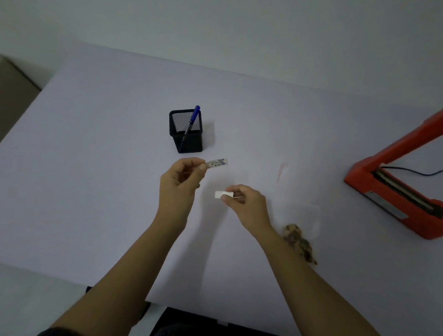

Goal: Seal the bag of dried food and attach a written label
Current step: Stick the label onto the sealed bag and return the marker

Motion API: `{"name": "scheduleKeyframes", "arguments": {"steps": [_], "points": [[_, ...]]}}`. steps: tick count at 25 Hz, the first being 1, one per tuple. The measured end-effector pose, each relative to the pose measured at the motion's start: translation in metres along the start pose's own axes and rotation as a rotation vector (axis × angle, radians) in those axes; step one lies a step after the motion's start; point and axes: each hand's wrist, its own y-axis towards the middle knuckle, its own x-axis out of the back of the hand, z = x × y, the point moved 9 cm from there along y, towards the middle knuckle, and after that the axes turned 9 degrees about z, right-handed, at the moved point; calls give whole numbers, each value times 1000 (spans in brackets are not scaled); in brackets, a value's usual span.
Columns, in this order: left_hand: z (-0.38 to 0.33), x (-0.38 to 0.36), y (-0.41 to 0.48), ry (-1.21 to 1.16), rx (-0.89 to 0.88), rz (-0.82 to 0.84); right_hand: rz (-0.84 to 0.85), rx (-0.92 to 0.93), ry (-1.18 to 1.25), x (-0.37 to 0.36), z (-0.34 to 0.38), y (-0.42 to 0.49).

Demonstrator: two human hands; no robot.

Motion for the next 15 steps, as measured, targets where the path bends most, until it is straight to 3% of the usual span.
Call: {"name": "scheduleKeyframes", "arguments": {"steps": [3, 7, 11, 15], "points": [[10, 28, 3, 13, 26, -49, 12, -8, -115, -38, -22, 28], [26, 54, 5, 36, 76, -84, -69, 92, -565, -61, -14, 43], [36, 51, 10, 40, 109, -59, -157, 104, -520, -44, -1, 34], [47, 8, 22, 41, 167, 76, -358, 155, -366, 26, -8, 5]]}}
